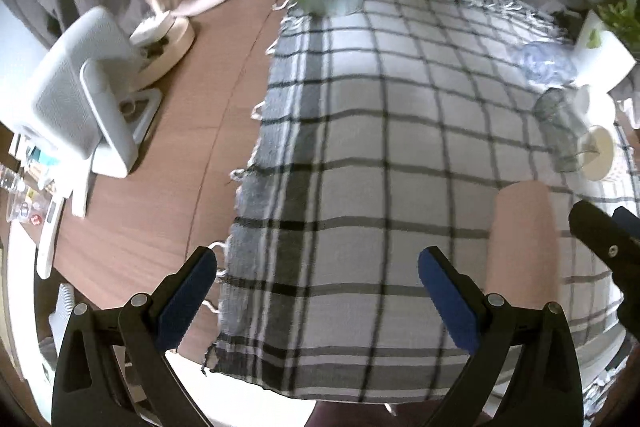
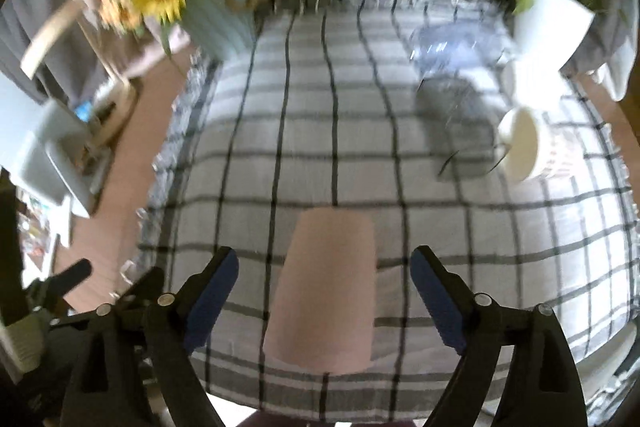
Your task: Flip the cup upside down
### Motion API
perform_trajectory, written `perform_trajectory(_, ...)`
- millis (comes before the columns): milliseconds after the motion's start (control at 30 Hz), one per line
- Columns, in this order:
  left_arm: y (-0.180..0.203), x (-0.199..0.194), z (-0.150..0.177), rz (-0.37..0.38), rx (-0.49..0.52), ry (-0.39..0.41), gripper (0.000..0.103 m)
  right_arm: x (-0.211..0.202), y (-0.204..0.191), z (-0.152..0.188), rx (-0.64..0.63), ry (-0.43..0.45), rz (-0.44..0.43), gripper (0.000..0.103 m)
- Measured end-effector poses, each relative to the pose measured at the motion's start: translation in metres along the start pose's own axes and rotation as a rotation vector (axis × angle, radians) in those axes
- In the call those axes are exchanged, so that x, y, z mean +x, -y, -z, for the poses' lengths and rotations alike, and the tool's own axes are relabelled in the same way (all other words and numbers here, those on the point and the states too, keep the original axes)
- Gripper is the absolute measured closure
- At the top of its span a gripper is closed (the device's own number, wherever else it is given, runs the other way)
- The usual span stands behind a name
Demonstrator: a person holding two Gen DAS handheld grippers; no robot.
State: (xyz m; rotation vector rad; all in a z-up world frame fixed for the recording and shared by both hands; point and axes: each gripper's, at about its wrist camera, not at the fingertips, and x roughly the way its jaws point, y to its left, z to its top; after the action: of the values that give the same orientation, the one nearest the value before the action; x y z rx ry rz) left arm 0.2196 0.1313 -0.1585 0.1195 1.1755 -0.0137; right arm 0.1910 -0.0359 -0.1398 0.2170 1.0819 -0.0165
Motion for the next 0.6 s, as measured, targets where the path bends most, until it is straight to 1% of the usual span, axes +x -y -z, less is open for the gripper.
perform_trajectory(67,0.010,-0.004,-0.003,0.027,0.023,0.003,0.000,-0.010,0.007,-0.006,0.018,0.028,0.011,0.015)
perform_trajectory(133,0.024,-0.007,-0.006,0.077,0.054,-0.008,0.000,-0.018,0.019,-0.008,0.046,0.045,0.016,0.015)
perform_trajectory(200,0.039,-0.007,-0.011,0.142,0.086,-0.033,0.000,-0.021,0.030,-0.008,0.080,0.044,0.028,0.015)
perform_trajectory(300,0.056,-0.005,-0.018,0.190,0.121,-0.053,0.000,-0.021,0.048,-0.008,0.150,0.030,0.047,0.015)
perform_trajectory(533,0.103,0.007,-0.038,0.199,0.246,-0.119,0.000,-0.026,0.091,0.002,0.296,0.020,0.086,0.015)
perform_trajectory(600,0.113,0.012,-0.041,0.204,0.268,-0.136,0.000,-0.025,0.103,0.003,0.338,0.017,0.092,0.015)
